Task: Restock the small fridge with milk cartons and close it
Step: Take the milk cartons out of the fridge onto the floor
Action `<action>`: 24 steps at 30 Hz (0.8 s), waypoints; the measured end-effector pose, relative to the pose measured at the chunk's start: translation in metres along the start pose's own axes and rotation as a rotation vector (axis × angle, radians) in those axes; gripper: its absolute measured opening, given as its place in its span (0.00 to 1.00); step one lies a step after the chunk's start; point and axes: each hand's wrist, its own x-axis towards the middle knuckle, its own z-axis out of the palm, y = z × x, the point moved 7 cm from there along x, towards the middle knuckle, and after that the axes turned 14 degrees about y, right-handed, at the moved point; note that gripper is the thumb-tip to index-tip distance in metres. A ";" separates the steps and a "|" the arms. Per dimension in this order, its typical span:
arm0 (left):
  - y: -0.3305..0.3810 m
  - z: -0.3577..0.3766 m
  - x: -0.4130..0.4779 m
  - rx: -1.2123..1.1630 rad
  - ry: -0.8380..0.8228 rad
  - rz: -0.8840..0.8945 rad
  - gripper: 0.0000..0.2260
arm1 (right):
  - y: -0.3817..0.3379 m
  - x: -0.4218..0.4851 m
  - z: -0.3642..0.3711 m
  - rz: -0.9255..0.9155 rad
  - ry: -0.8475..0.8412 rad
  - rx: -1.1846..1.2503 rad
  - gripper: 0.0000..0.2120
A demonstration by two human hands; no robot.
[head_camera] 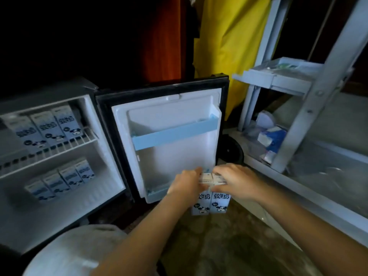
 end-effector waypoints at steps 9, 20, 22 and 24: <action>-0.017 0.150 0.028 -0.116 -0.173 -0.183 0.15 | 0.069 -0.040 0.122 0.264 -0.100 0.043 0.15; -0.058 0.257 0.019 -0.172 -0.257 -0.340 0.20 | 0.093 -0.062 0.235 0.386 -0.357 -0.026 0.23; -0.064 0.264 0.023 -0.168 -0.253 -0.332 0.19 | 0.095 -0.063 0.247 0.405 -0.376 -0.025 0.22; -0.068 0.272 0.027 -0.174 -0.263 -0.322 0.19 | 0.096 -0.063 0.256 0.440 -0.387 0.004 0.20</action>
